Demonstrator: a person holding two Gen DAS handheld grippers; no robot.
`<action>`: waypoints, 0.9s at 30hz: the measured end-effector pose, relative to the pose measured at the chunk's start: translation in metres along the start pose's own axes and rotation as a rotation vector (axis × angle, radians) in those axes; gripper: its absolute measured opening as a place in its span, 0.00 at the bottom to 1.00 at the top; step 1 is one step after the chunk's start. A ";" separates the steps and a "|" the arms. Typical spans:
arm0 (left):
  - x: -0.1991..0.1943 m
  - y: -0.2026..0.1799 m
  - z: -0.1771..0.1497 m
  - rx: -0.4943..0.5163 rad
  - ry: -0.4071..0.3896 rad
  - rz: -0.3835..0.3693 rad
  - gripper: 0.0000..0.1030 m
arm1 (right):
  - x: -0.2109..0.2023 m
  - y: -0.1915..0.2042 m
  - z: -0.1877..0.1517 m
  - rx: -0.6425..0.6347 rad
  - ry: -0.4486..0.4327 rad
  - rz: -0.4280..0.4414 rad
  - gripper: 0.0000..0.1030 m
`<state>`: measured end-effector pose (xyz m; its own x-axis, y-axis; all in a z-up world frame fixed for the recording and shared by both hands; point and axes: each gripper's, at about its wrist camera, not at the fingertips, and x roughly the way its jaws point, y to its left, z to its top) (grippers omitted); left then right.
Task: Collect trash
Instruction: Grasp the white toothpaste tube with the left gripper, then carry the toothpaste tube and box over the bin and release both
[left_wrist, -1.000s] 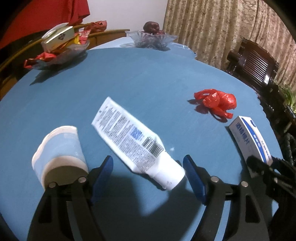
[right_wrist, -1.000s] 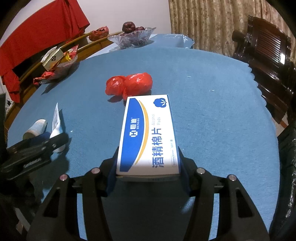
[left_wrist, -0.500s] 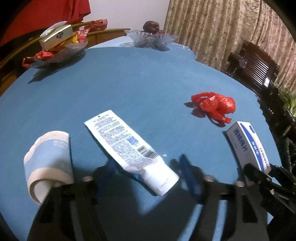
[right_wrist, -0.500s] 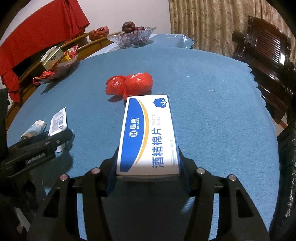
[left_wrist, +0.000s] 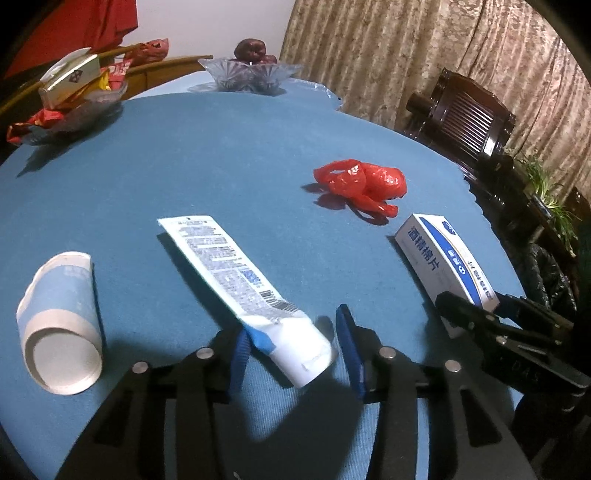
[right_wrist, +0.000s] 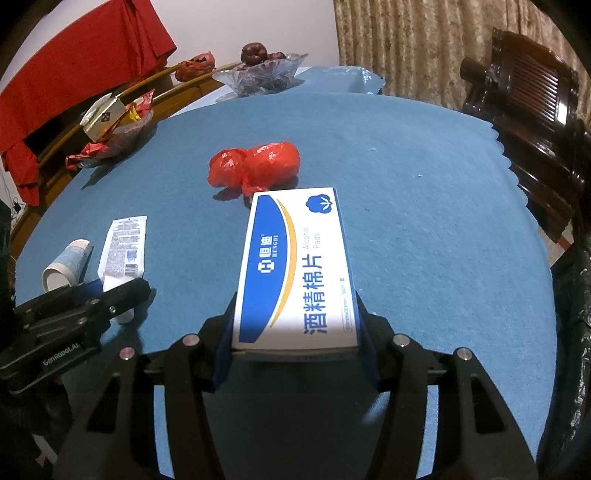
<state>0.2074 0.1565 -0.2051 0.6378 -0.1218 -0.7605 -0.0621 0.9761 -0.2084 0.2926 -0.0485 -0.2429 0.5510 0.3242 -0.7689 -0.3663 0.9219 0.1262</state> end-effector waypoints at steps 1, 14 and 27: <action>0.001 0.000 0.000 -0.002 0.000 0.002 0.44 | 0.000 0.000 0.000 0.000 0.001 0.001 0.54; -0.016 -0.010 0.002 0.021 -0.029 -0.056 0.23 | -0.025 -0.001 0.004 -0.007 -0.040 0.010 0.52; -0.057 -0.060 0.005 0.103 -0.104 -0.120 0.23 | -0.082 -0.018 0.006 0.017 -0.123 -0.017 0.52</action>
<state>0.1790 0.1055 -0.1459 0.7125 -0.2244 -0.6649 0.0946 0.9695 -0.2259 0.2588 -0.0905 -0.1779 0.6455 0.3307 -0.6885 -0.3436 0.9308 0.1249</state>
